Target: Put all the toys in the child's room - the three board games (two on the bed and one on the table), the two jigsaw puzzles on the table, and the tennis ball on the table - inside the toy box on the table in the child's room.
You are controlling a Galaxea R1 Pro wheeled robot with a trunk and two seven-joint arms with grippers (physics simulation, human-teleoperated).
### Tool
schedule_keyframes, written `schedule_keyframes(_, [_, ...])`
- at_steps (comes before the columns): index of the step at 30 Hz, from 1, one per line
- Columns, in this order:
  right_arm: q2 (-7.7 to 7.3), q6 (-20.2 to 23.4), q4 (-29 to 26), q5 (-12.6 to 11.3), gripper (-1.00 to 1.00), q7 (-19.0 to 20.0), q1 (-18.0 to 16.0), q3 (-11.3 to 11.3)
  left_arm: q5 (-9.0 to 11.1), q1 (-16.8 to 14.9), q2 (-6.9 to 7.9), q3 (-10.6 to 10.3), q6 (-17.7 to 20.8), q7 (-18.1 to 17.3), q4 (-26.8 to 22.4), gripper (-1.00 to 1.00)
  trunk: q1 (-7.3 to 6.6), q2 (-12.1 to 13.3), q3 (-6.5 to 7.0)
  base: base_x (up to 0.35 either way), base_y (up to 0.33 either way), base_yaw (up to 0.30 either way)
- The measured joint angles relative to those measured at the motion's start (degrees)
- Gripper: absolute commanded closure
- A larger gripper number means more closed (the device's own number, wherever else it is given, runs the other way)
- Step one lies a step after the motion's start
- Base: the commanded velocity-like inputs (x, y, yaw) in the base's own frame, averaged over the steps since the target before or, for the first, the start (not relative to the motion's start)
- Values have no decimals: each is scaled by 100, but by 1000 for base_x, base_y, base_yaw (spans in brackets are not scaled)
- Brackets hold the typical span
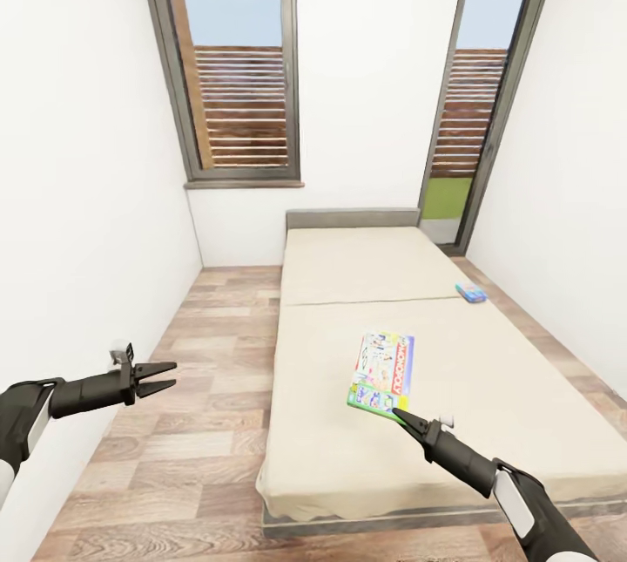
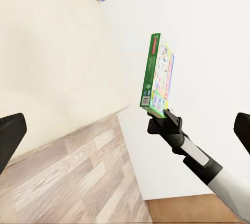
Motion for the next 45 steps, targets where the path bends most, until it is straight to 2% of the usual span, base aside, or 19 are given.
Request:
schedule_keyframes(26, [-20, -8, 12, 4, 100, 44, 11, -10, -5, -2, 1, 8, -5, 0, -1, -100, -571, 1044, 591, -35, 0, -253])
schedule_keyframes(28, [-20, -8, 19, 3, 100, 44, 14, -63, -5, -2, 1, 4, -5, 0, 0, -100, -615, 1124, 636, 0, 0, -253])
schedule_keyframes(32, [-28, -2, 29, -1, 100, 50, 50, -375, -6, -2, 6, 6, -4, 0, 1, -100, -703, 1285, 727, 0, 0, -253])
schedule_keyframes(34, [-28, -1, 37, 1, 100, 51, 59, -461, -6, -2, 6, 7, -4, 0, 0, -100, -747, 1365, 772, 0, 0, -253])
schedule_keyframes(45, [-37, 7, 51, 3, 100, 59, 80, -559, -6, -1, 1, 10, -12, 0, -1, -100, -989, 1806, 1023, 0, 0, -253])
